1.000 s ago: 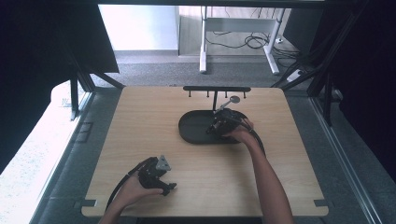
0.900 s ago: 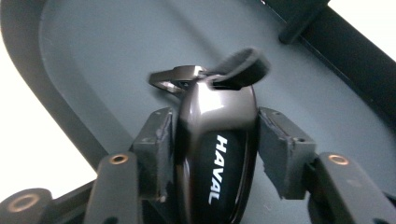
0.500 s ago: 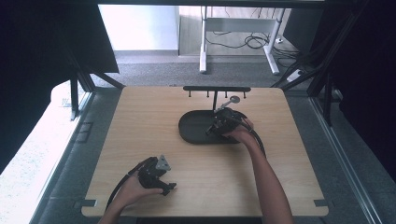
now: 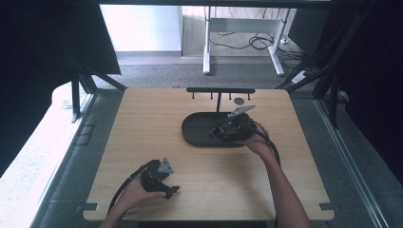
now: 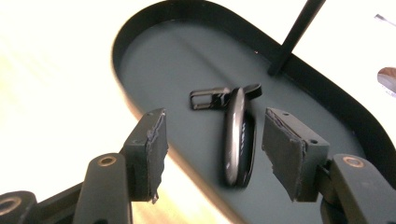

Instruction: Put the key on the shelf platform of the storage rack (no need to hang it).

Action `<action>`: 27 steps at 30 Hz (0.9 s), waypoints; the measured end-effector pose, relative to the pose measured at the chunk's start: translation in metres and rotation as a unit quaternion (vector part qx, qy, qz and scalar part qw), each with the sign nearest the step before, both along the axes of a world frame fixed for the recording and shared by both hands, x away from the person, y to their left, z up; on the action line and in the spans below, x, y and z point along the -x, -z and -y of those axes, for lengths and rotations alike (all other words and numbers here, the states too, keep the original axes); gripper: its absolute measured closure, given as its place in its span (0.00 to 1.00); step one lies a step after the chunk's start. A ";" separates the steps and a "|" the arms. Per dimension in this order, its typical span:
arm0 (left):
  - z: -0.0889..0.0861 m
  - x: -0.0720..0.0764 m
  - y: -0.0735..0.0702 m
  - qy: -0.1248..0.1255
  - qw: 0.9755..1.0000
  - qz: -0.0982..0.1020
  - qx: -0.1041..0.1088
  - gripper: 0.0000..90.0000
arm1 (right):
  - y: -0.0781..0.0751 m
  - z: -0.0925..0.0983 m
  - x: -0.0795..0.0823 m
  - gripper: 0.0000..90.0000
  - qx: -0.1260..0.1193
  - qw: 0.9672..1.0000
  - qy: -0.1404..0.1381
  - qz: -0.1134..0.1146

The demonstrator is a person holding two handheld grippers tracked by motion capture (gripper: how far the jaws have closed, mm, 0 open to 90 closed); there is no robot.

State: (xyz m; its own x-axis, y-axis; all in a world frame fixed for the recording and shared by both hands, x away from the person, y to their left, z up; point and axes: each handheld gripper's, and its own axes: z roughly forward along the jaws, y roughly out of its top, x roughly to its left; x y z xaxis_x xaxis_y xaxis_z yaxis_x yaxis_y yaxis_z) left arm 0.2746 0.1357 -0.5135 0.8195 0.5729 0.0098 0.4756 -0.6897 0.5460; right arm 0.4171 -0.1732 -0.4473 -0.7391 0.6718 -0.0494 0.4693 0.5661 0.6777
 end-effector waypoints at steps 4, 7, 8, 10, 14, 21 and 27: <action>-0.001 0.000 -0.001 -0.001 1.000 -0.001 -0.003 0.21 | -0.002 0.013 0.022 0.45 -0.019 1.000 -0.006 0.007; -0.001 0.000 -0.001 -0.002 1.000 -0.002 -0.003 0.21 | 0.000 0.022 0.037 0.45 -0.029 0.999 -0.012 0.008; -0.001 0.000 0.000 -0.001 1.000 -0.001 -0.003 0.21 | 0.002 0.025 0.043 0.45 -0.028 1.000 -0.013 0.008; -0.001 0.000 0.000 -0.002 1.000 -0.001 -0.003 0.21 | 0.006 0.028 0.051 0.45 -0.025 1.000 -0.014 0.009; 0.000 0.000 0.000 -0.002 1.000 -0.001 -0.002 0.21 | 0.020 0.039 0.070 0.44 -0.017 1.000 -0.014 0.006; -0.002 -0.001 -0.001 -0.007 1.000 0.000 -0.001 0.21 | 0.046 0.049 0.085 0.43 -0.019 1.000 0.003 -0.006; -0.004 -0.001 -0.002 -0.009 1.000 0.002 0.001 0.21 | 0.045 0.048 0.086 0.41 -0.014 1.000 0.009 0.004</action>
